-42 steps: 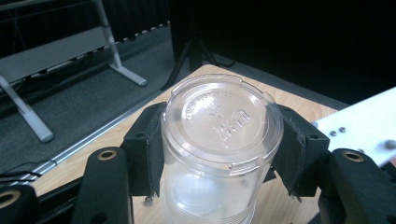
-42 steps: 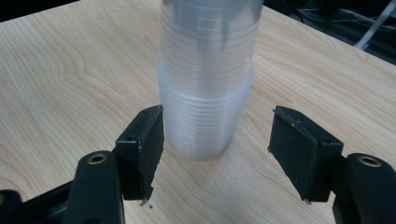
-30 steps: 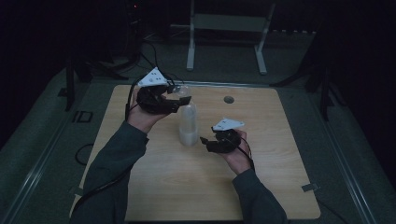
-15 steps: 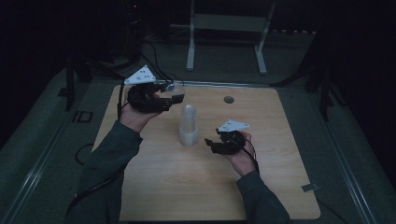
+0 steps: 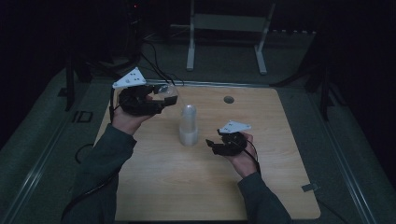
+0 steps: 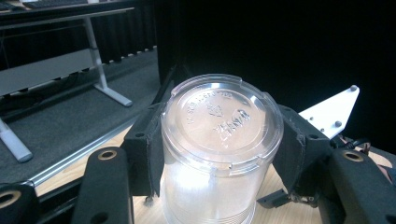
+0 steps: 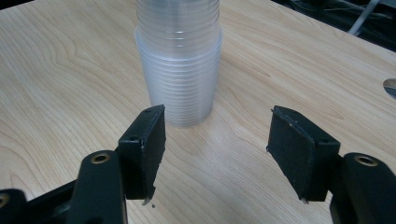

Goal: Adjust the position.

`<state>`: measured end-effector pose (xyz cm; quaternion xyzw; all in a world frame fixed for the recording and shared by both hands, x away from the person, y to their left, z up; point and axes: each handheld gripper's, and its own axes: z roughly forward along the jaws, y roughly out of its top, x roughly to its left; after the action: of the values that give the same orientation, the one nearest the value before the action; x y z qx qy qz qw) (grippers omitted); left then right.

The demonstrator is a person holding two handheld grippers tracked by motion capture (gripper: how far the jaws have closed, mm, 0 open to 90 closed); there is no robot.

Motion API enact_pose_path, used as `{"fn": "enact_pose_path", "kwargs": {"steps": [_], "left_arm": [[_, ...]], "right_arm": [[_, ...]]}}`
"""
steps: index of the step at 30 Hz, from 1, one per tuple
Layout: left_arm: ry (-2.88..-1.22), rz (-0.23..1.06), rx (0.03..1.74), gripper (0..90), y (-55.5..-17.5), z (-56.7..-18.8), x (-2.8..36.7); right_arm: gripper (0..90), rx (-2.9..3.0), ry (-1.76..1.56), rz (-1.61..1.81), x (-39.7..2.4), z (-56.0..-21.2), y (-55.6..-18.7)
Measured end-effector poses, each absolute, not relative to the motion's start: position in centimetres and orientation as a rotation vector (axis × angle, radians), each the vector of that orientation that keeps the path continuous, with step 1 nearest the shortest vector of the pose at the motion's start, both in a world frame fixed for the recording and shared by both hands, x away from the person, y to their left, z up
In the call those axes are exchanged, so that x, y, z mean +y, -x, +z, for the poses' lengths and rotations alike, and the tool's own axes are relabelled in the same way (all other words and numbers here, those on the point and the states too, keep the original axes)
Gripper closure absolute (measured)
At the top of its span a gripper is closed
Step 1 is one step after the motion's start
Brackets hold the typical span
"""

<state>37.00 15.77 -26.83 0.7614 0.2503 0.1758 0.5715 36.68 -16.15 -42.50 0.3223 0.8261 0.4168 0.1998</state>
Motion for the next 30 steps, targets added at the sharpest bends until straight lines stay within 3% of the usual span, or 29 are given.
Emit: {"fn": "enact_pose_path", "kwargs": {"steps": [30], "left_arm": [[-1.767,0.352,0.566,41.4,-35.5,-30.6,17.7]], "right_arm": [[36.2,2.308,-0.873,1.171,-16.3,-42.3,-36.1]]}}
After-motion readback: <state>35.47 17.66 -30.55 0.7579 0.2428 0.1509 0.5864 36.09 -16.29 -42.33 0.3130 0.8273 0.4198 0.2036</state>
